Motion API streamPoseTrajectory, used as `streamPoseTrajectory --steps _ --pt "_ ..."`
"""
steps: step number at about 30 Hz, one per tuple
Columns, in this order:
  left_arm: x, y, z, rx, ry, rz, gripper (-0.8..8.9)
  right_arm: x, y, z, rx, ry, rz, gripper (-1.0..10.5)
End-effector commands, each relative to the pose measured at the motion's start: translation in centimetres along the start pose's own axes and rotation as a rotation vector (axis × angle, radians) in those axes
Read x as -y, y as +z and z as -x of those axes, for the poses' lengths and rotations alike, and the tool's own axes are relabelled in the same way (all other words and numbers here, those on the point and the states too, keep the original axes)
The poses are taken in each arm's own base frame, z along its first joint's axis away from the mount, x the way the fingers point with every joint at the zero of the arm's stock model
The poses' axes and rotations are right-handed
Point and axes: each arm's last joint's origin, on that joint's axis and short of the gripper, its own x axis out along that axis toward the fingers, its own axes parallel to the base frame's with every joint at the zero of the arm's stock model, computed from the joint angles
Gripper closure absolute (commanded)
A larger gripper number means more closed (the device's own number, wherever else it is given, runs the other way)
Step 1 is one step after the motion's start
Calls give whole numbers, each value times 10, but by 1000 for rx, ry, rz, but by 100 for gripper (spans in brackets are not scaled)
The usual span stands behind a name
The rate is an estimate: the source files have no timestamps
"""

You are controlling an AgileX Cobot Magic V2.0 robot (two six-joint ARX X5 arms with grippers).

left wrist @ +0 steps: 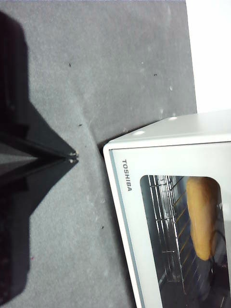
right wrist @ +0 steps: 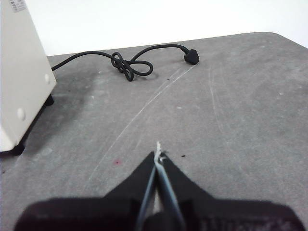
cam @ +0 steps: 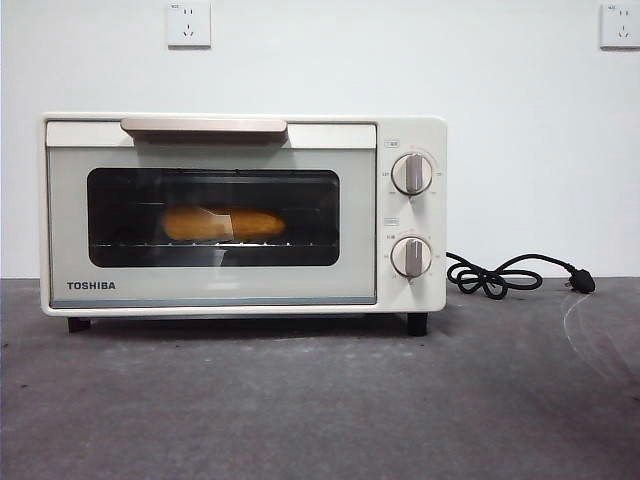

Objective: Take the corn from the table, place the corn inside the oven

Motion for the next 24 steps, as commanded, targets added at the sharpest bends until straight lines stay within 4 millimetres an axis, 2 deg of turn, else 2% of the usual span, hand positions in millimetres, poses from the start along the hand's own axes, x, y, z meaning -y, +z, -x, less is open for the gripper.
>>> streamPoseTrajectory --steps 1,24 --pt "0 -2 -1 2 5 -11 817 0 -3 -1 -3 -2 6 946" --pt "-4 5 4 93 51 -10 818 0 -3 -1 -2 -2 6 946"
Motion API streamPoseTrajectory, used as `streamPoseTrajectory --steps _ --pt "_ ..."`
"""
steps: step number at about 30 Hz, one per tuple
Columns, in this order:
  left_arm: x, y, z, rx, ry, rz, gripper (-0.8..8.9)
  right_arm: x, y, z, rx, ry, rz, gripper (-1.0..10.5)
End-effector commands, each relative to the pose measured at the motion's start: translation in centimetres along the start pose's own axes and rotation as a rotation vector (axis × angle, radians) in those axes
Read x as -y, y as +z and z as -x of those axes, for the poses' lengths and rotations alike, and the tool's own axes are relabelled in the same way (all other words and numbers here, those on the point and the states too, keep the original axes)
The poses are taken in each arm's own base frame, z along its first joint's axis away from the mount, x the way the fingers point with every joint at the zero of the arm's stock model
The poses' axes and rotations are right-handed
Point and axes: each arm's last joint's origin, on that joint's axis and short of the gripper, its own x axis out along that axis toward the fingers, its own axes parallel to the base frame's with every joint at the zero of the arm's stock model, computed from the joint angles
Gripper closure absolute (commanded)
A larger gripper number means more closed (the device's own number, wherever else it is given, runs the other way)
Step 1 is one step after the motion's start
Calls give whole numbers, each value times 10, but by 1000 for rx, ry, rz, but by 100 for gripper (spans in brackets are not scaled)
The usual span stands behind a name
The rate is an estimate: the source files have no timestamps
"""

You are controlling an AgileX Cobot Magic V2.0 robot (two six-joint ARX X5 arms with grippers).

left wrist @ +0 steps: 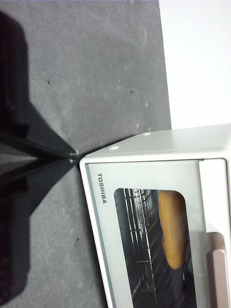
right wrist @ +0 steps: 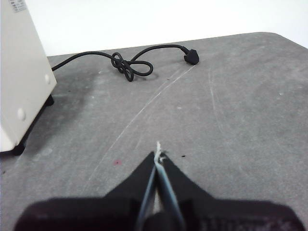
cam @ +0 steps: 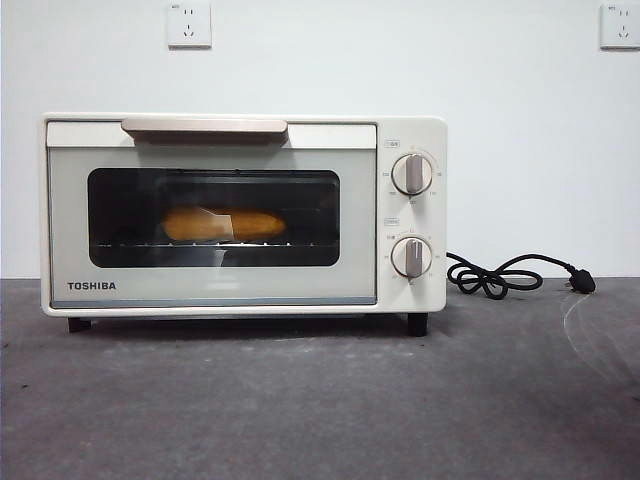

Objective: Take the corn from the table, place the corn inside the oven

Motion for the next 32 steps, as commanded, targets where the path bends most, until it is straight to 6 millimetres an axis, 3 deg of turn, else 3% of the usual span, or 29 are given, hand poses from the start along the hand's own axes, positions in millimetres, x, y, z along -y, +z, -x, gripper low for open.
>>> streamPoseTrajectory --steps 1,32 --pt "-1 -2 -1 1 11 -10 817 0 -3 -1 -3 -2 6 946" --pt "-2 -2 0 0 26 -8 817 0 -3 -1 -3 -2 6 946"
